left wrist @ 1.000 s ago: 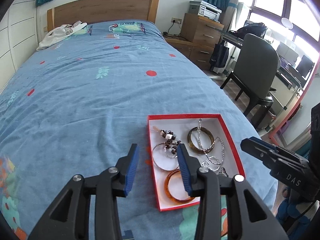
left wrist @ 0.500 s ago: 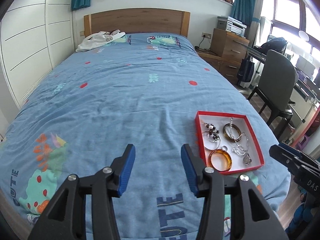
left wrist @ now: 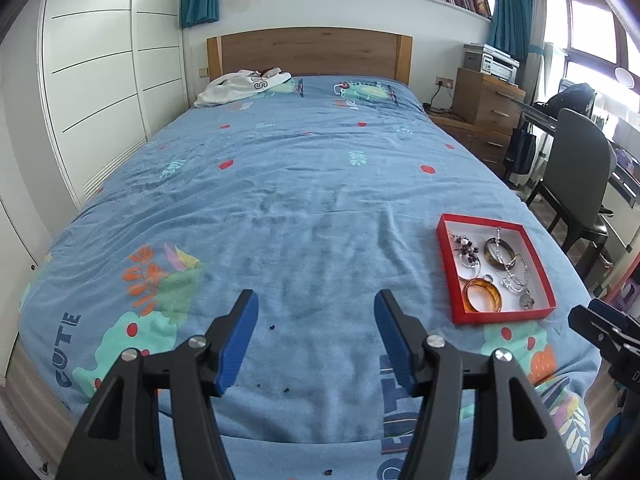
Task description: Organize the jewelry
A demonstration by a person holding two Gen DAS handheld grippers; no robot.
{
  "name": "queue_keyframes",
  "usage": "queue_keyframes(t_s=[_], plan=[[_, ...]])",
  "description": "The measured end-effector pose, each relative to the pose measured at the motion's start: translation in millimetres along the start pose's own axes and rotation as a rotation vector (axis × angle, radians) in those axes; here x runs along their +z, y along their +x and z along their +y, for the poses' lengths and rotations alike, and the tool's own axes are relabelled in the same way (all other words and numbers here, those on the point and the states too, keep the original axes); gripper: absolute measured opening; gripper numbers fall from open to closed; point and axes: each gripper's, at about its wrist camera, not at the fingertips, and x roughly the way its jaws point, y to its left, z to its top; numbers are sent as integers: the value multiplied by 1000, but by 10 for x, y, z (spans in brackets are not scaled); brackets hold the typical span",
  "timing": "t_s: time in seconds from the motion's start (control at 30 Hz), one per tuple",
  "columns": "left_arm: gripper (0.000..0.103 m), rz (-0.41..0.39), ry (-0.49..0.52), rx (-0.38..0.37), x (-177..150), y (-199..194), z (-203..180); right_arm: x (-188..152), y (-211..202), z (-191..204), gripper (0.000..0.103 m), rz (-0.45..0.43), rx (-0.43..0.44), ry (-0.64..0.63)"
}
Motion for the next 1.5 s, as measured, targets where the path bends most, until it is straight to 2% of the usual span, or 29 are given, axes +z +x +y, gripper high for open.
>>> queue_keyframes(t_s=[0.13,0.3,0.5,0.7,1.0,1.5], plan=[[62,-15,20,24,-86,-73,37,-130,21,80,83,14,-11,-20],[62,-12,7,2,-206,-86,121,-255,39,166,88,24,-17,-33],[62,-7,-32,-4,-302,-66,247,-322,45,222,96,22,-35,-42],[62,-20,-26,16,-357,-52,279,-348,67,245,101,16,-54,-52],[62,3,-35,-8,-465,46,322,-454,171,190,102,37,-68,-44],[62,31,-1,12,-519,189,260,-529,330,160,102,68,-77,-44]])
